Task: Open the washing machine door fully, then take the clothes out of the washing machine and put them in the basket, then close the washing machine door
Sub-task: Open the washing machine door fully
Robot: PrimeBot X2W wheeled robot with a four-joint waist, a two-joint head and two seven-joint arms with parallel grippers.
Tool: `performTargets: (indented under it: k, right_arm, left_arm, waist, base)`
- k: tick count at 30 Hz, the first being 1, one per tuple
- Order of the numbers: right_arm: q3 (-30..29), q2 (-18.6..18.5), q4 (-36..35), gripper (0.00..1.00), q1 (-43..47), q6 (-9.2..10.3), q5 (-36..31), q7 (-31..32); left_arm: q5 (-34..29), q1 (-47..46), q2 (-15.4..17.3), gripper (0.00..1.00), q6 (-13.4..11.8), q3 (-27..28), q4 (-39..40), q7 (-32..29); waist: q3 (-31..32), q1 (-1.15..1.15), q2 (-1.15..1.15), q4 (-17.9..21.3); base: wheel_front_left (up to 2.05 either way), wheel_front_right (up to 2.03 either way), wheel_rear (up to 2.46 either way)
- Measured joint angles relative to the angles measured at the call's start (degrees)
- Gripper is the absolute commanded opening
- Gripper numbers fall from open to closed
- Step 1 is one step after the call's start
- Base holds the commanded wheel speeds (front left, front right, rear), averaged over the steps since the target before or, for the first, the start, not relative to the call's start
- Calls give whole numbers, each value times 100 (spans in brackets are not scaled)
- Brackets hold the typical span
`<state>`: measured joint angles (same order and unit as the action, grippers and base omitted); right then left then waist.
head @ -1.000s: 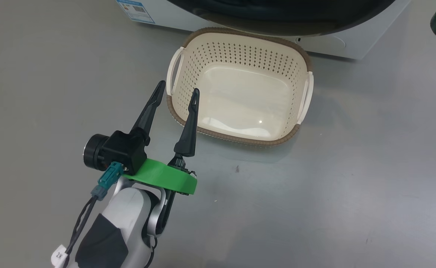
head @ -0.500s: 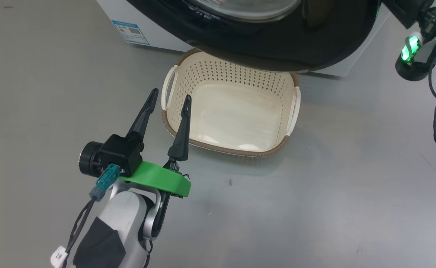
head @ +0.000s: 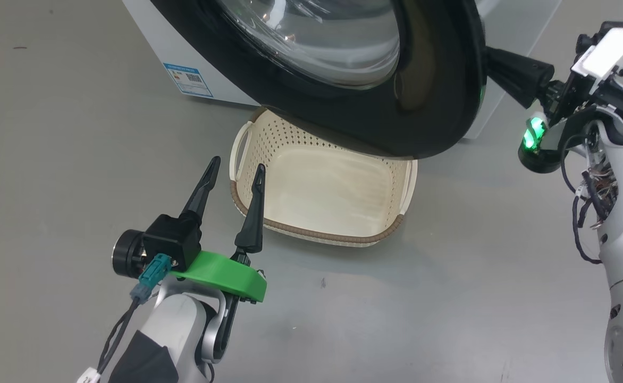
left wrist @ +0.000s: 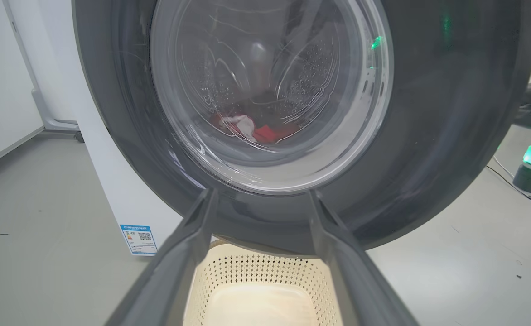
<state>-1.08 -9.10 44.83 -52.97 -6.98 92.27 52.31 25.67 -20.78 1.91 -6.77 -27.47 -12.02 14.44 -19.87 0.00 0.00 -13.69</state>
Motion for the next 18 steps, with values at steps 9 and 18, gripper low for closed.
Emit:
performTargets:
  k: [9,18]
  right_arm:
    - [192,261,-313,0,501,1,0,136]
    - [318,388,-590,0,1012,0,0,142]
  left_arm:
    - [-5,218,1,100,0,85,-62,0]
    - [-5,411,1,100,0,163,-111,0]
  waist:
    - [320,0,0,-29]
    - [563,0,0,-172]
  base:
    - [0,0,0]
    - [0,0,0]
